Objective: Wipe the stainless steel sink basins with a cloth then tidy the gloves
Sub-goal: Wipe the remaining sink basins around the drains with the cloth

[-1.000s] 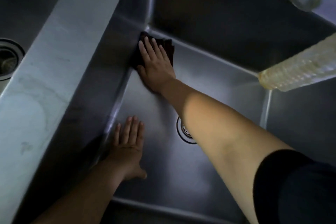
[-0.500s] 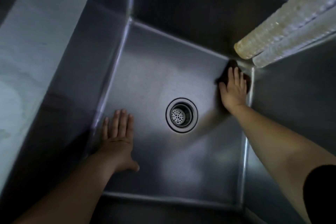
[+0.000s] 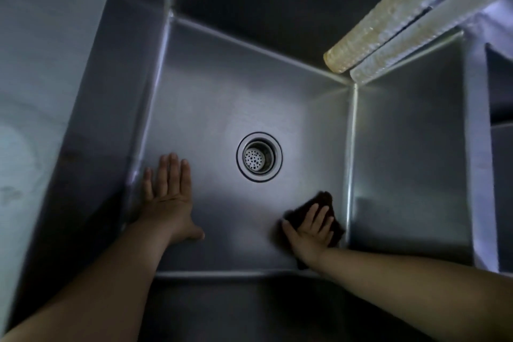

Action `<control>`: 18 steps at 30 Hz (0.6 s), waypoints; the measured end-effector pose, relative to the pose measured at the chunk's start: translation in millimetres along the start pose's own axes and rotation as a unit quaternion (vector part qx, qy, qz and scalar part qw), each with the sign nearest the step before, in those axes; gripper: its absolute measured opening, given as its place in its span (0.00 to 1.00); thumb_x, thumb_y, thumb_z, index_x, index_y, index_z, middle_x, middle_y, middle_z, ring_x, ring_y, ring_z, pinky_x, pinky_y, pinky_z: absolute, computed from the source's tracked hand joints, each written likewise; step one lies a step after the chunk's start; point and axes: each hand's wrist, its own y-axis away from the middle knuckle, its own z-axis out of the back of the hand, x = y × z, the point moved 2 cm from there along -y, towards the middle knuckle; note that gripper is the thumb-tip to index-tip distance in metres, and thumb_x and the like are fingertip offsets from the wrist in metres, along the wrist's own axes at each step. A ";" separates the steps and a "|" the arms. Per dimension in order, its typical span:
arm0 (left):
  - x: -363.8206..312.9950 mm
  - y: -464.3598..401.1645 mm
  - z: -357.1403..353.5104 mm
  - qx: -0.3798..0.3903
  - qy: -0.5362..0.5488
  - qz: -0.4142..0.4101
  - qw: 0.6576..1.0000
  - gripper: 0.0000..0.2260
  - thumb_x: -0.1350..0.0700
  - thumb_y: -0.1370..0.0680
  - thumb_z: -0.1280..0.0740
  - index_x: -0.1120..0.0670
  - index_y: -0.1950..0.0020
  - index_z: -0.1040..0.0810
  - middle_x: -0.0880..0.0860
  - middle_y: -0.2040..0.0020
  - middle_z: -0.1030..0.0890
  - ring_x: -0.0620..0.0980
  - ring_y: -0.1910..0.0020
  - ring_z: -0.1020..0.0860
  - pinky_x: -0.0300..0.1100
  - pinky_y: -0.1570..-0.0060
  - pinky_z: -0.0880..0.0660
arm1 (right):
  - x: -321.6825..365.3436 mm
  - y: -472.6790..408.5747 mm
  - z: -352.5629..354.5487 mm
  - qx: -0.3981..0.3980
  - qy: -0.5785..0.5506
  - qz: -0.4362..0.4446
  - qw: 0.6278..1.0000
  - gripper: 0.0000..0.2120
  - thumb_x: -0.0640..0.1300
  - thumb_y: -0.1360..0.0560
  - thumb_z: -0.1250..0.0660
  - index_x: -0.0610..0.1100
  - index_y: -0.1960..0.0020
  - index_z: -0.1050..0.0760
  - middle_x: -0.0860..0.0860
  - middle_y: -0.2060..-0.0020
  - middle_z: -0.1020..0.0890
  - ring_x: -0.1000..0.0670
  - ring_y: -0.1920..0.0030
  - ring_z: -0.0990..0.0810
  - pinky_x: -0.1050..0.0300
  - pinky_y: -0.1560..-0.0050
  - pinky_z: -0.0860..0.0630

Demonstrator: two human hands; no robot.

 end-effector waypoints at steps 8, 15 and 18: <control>-1.8 6.5 5.4 0.014 0.018 -0.003 1.000 0.69 0.32 0.43 0.28 0.57 0.43 0.88 0.60 0.43 0.88 0.58 0.43 0.87 0.54 0.52 0.88 | 51.3 36.6 -29.6 0.001 0.025 0.097 0.995 0.48 0.70 0.30 0.52 0.43 0.26 0.71 0.40 0.27 0.69 0.37 0.27 0.70 0.42 0.30 0.69; -2.3 3.8 4.2 -0.009 0.007 -0.006 1.000 0.69 0.33 0.42 0.28 0.57 0.45 0.89 0.59 0.44 0.89 0.58 0.43 0.87 0.54 0.50 0.87 | 65.2 -6.3 13.9 -0.113 0.057 0.178 0.976 0.40 0.59 0.22 0.44 0.45 0.24 0.64 0.42 0.24 0.61 0.40 0.25 0.64 0.45 0.28 0.67; -2.1 0.3 1.5 -0.016 0.001 -0.005 1.000 0.70 0.32 0.44 0.28 0.57 0.45 0.90 0.59 0.44 0.89 0.58 0.44 0.88 0.54 0.50 0.88 | 81.2 -46.0 49.1 -0.172 0.029 0.180 0.968 0.36 0.56 0.22 0.43 0.46 0.23 0.58 0.44 0.23 0.57 0.42 0.24 0.60 0.46 0.27 0.64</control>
